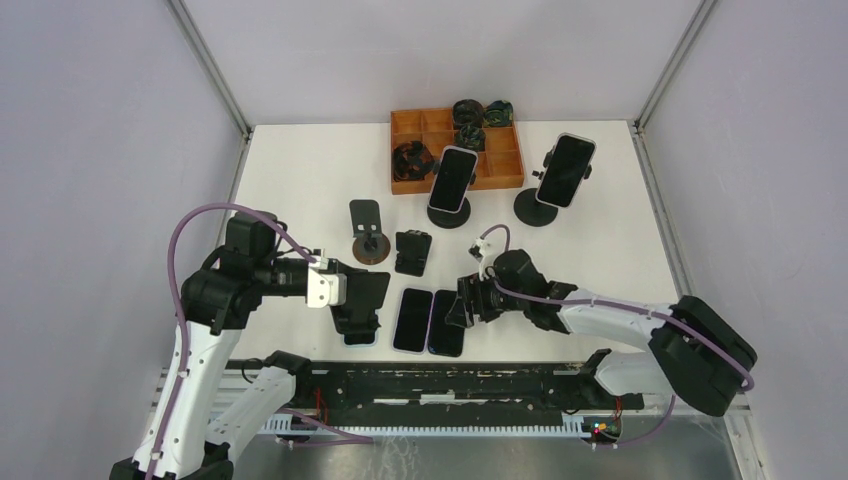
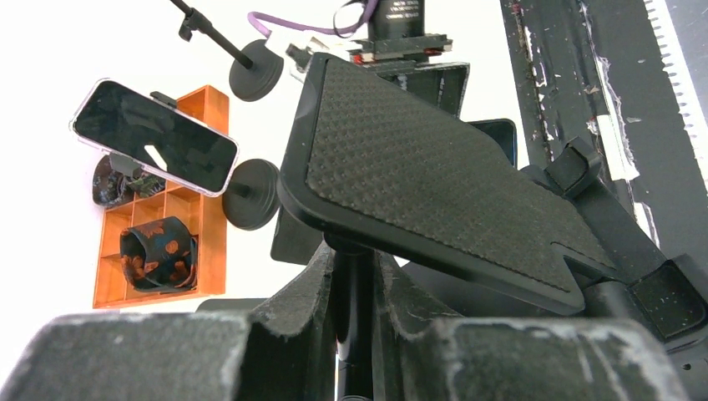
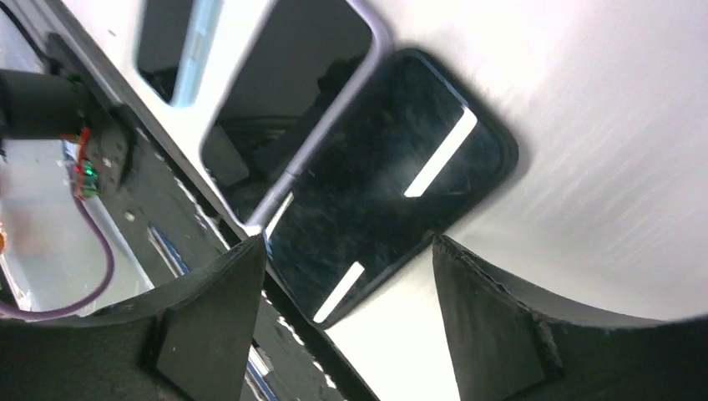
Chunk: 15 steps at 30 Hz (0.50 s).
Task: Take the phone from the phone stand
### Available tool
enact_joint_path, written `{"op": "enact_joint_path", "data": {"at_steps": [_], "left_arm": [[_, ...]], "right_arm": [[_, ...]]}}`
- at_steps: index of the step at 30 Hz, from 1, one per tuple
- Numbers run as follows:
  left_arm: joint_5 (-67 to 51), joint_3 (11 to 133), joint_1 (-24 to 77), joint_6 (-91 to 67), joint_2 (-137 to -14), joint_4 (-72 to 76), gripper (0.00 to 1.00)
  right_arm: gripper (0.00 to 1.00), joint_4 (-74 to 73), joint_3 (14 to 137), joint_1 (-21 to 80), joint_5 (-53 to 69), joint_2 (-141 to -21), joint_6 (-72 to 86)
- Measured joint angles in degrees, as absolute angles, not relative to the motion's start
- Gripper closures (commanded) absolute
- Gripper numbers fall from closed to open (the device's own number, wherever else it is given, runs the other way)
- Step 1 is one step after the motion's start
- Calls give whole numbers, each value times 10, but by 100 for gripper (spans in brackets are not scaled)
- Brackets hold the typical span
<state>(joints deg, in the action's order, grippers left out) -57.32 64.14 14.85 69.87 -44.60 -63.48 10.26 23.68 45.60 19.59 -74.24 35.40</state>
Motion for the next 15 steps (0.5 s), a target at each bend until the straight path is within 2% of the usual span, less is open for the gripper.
{"op": "enact_joint_path", "data": {"at_steps": [6,10,15], "left_arm": [[-574,641,149,699,-446,-634,98],[-576,641,149,700,-448,-633,98],[-583,642,149,700,-455,-633,98]], "right_arm": [[19,49,338,456,189,-652,323],[22,117,390,477,237,-605,333],[27,217,413,547,280,-614,362]]}}
